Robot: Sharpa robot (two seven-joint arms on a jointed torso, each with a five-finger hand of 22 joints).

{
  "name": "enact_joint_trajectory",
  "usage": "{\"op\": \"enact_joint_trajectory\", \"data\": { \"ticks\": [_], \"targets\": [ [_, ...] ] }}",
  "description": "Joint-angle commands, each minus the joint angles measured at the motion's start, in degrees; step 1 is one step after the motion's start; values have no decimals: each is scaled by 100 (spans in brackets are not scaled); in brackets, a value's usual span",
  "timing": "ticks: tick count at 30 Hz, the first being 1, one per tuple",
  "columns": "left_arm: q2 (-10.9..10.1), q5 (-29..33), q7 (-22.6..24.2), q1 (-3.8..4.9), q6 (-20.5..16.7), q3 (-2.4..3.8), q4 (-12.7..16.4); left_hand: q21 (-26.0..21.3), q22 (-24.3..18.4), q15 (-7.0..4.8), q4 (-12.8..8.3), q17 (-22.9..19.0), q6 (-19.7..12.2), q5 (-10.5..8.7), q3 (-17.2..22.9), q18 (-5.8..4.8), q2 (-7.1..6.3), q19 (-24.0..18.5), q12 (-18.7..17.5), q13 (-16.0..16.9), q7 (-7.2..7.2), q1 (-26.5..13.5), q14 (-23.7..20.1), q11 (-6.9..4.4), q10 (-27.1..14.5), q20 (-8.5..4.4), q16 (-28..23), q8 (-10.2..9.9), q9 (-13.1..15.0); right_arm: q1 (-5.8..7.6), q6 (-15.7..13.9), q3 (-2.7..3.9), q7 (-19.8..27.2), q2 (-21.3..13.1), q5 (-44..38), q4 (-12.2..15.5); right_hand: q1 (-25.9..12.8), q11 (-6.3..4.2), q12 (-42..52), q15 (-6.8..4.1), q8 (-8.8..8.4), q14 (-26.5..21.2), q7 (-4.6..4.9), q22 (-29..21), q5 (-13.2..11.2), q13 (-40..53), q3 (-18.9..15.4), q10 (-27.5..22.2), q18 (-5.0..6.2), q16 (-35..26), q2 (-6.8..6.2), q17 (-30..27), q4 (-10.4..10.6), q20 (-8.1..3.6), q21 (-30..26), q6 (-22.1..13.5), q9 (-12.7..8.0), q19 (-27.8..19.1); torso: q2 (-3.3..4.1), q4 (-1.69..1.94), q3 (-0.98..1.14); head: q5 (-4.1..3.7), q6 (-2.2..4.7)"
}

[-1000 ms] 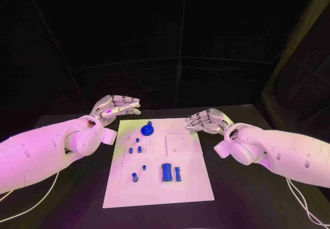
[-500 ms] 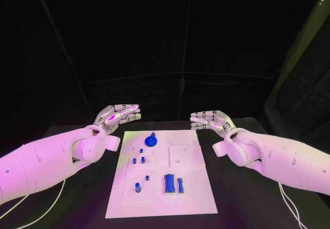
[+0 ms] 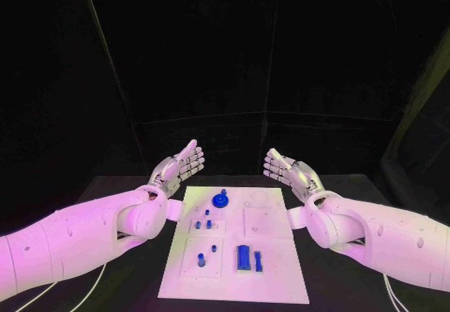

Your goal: Assemble the parts on the task board

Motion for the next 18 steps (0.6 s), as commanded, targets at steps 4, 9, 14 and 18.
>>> {"op": "enact_joint_trajectory", "data": {
  "ticks": [4,9,14,18],
  "targets": [
    [-49,-24,305,-204,-1743,131,557,-47,-280,-181,-13,-41,-1050,-44,-78,-618,4,-834,-185,-21,-427,-1489,-1053,-292,-1070,-297,-487,-45,-23,-45,-1286,37,487,-67,850,411,-1572,-167,-39,-36,-43,-1290,-508,-231,-37,-21,613,-1173,-214,-47,-44,-25,5,-553,-273,-1008,-35,-1142,-17,18,9,1,0],
    [-72,-27,360,-307,-2199,194,810,-47,-685,-181,-13,-41,-1308,-44,-78,-618,4,-1041,-185,-21,-427,-1861,-1315,-292,-1336,-725,-487,-45,-23,-58,-1414,44,527,-80,933,500,-1973,-167,-39,-36,-43,-1616,-508,-231,-37,-21,613,-1471,-616,-47,-44,-25,5,-553,-675,-1267,-35,-1428,-17,18,9,1,0],
    [-80,-28,381,-346,-2369,218,904,-47,-685,-181,-13,-41,-1536,-44,-78,-618,4,-1213,-185,-21,-427,-2185,-1542,-292,-1567,-725,-487,-45,-23,-58,-1414,44,527,-80,933,500,-2318,-167,-39,-36,-43,-1900,-508,-231,-37,-21,613,-1728,-616,-47,-44,-25,5,-553,-675,-1490,-35,-1681,-17,18,9,1,0],
    [-81,-28,381,-346,-2371,218,905,-47,-685,-181,-13,-41,-1688,-44,-78,-618,4,-1332,-185,-21,-427,-2400,-1696,-292,-1722,-725,-487,-45,-23,-58,-1414,44,527,-80,933,500,-2547,-167,-39,-36,-43,-2089,-508,-231,-37,-21,613,-1902,-616,-47,-44,-25,5,-553,-675,-1638,-35,-1848,-17,18,9,1,0]
  ]
}}
